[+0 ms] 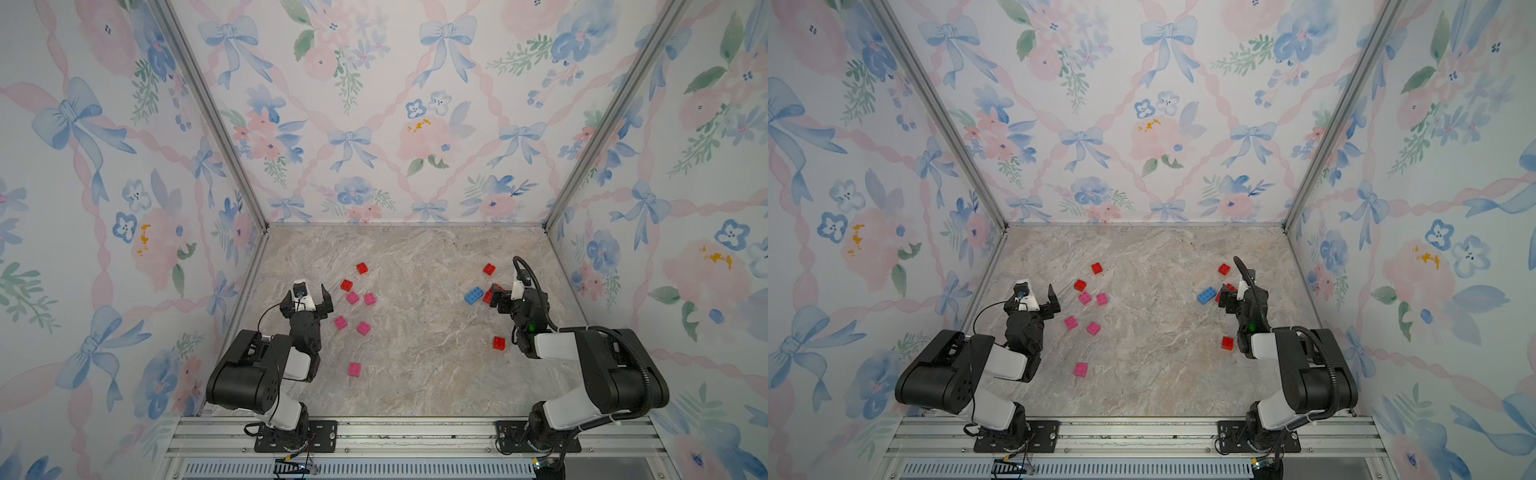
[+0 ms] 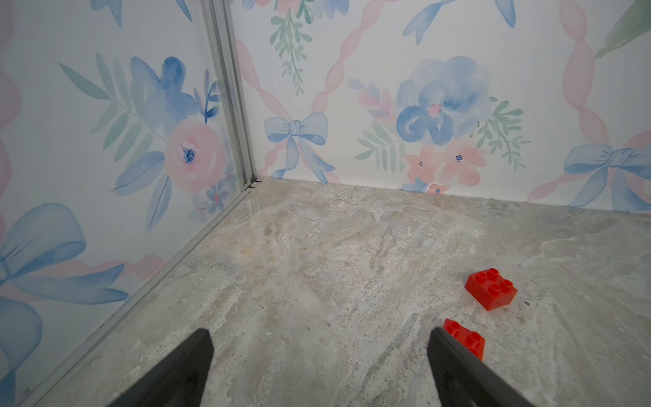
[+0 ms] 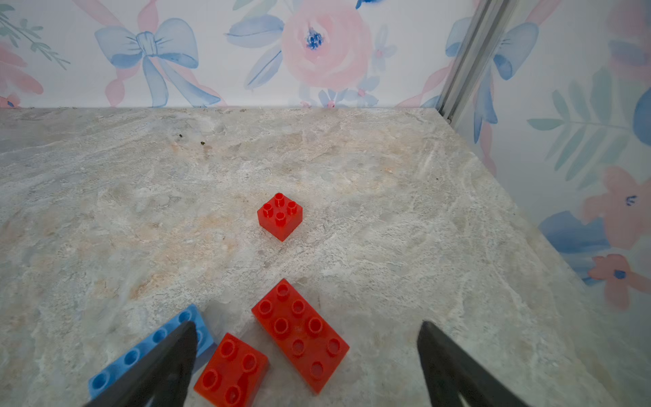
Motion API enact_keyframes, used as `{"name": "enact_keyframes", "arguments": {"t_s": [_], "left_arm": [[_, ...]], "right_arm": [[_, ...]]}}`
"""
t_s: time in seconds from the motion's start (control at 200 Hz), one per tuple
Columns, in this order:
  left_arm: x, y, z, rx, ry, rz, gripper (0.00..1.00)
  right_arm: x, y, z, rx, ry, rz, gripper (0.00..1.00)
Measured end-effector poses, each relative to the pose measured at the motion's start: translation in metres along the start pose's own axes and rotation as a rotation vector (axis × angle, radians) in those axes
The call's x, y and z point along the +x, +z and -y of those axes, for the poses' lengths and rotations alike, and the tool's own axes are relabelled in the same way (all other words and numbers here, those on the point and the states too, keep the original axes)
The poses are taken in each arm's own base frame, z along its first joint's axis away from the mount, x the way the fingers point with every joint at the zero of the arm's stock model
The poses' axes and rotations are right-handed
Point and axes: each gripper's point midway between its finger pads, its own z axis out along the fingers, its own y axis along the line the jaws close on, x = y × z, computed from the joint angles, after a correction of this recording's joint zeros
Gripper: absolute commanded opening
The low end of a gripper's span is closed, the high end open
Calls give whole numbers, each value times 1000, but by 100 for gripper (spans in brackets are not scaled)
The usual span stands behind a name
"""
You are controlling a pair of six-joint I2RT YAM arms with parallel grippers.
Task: Assemble the letter v with lego
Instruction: Pick up the lego brick from the center of the board.
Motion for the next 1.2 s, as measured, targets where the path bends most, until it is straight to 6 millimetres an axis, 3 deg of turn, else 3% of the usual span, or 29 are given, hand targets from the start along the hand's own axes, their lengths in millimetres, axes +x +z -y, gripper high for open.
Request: {"name": "enact_keyframes", "arguments": {"t_s": [0.68,0.83,0.875,1.01,1.09,1.2], "left_arm": [[0,0,0,-2,0,0,98],[2,-1,-5,-33,-8,-14,98],[3,-1,-5,-38,-5,-19,98],[5,1,-1,-51,17,-44,98],[-14,16,9,-50,29,-55,98],[-63,30,22,-54,22,8,98]], "right_arm": [[0,0,2,-1,5,-1,97],[2,-6,19,100,31,-89,97],[-10,-7,26,140,47,-142,97],[-83,-15,43,203,127,-190,97],[-95,-26,48,220,156,-251,99],[-62,-39,45,220,167,-441,99]]}}
